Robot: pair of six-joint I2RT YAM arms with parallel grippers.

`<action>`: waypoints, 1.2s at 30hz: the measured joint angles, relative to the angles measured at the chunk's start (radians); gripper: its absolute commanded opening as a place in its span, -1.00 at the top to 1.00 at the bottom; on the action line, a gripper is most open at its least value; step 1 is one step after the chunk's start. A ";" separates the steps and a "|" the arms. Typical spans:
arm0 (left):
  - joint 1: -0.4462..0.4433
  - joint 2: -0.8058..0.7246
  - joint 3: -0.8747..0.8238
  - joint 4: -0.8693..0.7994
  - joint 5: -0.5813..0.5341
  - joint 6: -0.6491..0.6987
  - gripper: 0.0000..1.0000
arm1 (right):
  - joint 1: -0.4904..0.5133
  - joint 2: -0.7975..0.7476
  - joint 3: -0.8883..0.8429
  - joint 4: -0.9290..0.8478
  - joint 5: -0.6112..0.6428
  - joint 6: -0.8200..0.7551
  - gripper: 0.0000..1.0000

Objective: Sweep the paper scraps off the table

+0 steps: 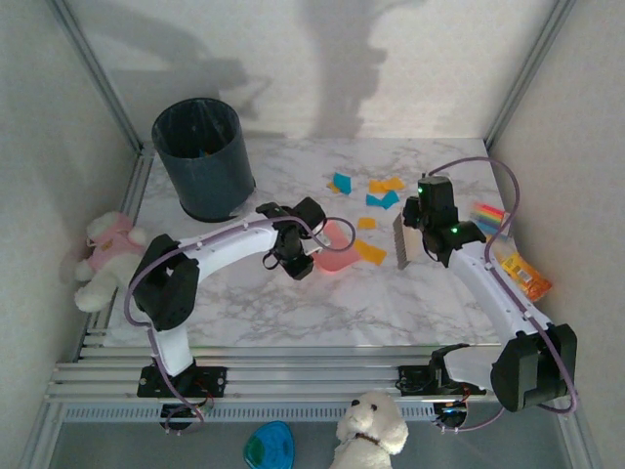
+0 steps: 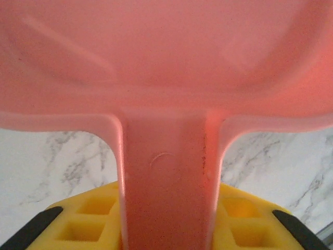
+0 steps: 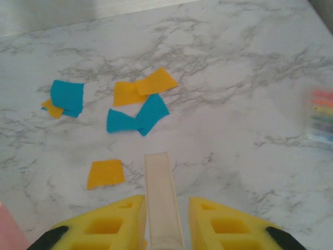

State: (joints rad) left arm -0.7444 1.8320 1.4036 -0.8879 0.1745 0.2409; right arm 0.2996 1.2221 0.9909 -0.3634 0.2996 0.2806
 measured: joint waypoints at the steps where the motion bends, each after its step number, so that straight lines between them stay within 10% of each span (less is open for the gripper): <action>1: -0.005 0.002 -0.001 -0.006 0.007 0.002 1.00 | 0.000 0.005 0.004 0.000 0.008 -0.008 1.00; 36: -0.034 0.105 -0.011 -0.041 0.035 0.006 1.00 | 0.243 0.164 0.016 0.085 0.073 -0.141 1.00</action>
State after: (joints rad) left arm -0.7784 1.9373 1.3926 -0.9291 0.2096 0.2474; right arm 0.5430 1.3861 1.0073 -0.2783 0.3725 0.1398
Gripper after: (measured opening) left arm 0.272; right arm 0.258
